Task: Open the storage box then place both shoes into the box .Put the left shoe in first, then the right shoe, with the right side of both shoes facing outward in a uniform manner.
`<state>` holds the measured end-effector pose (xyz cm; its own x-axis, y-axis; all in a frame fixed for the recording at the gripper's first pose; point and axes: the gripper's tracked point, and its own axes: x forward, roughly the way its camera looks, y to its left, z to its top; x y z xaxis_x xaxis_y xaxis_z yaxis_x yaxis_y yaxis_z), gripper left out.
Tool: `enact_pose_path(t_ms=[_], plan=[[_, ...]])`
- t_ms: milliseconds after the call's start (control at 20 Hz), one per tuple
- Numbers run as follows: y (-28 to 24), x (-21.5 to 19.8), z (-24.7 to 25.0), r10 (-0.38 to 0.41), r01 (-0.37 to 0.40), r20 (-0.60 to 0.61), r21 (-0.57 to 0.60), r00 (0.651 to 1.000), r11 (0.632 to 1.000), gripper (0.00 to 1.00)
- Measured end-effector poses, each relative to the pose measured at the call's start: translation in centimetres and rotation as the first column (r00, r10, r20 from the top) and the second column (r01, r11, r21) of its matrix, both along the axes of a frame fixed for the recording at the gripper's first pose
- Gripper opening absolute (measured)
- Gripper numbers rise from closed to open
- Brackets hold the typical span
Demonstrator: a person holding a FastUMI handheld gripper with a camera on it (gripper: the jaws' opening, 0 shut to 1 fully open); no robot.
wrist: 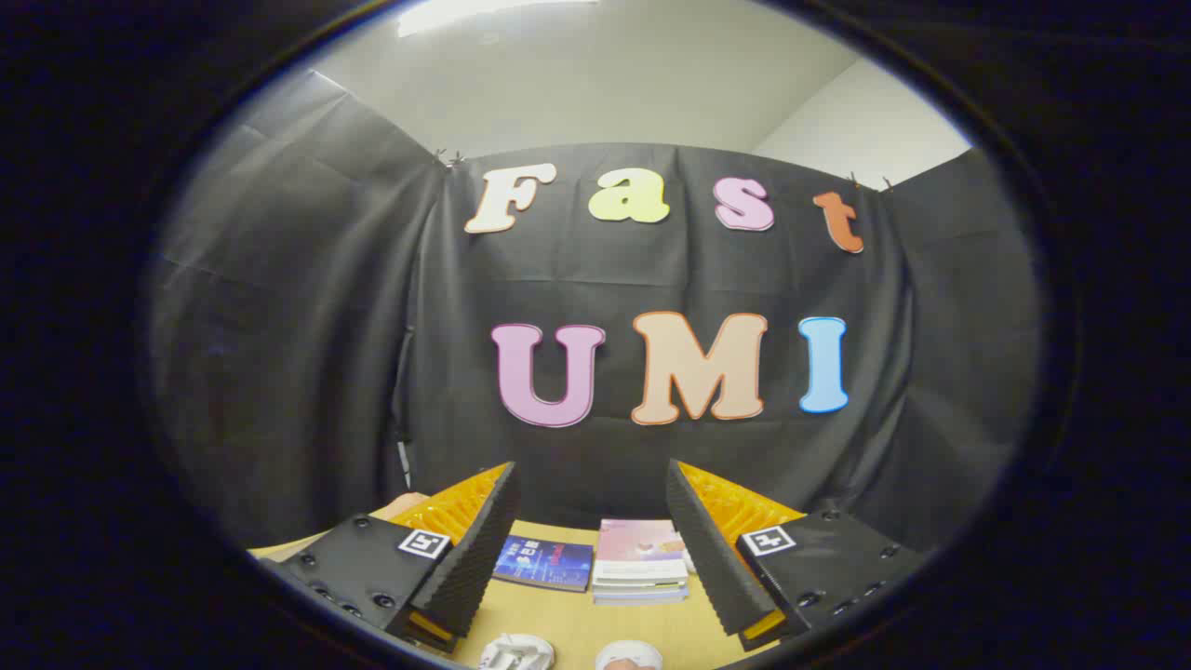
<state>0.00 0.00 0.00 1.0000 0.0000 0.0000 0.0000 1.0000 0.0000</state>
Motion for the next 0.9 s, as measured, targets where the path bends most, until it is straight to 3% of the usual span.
enact_pose_path(t_ms=[450, 900], plan=[[5.6, 0.9, -4.3, 0.146, -0.131, -0.190, 0.090, 0.971, 0.987, 0.98], [8.7, 1.6, -8.5, 0.247, -0.196, -0.295, 0.191, 0.923, 0.962, 0.96]])
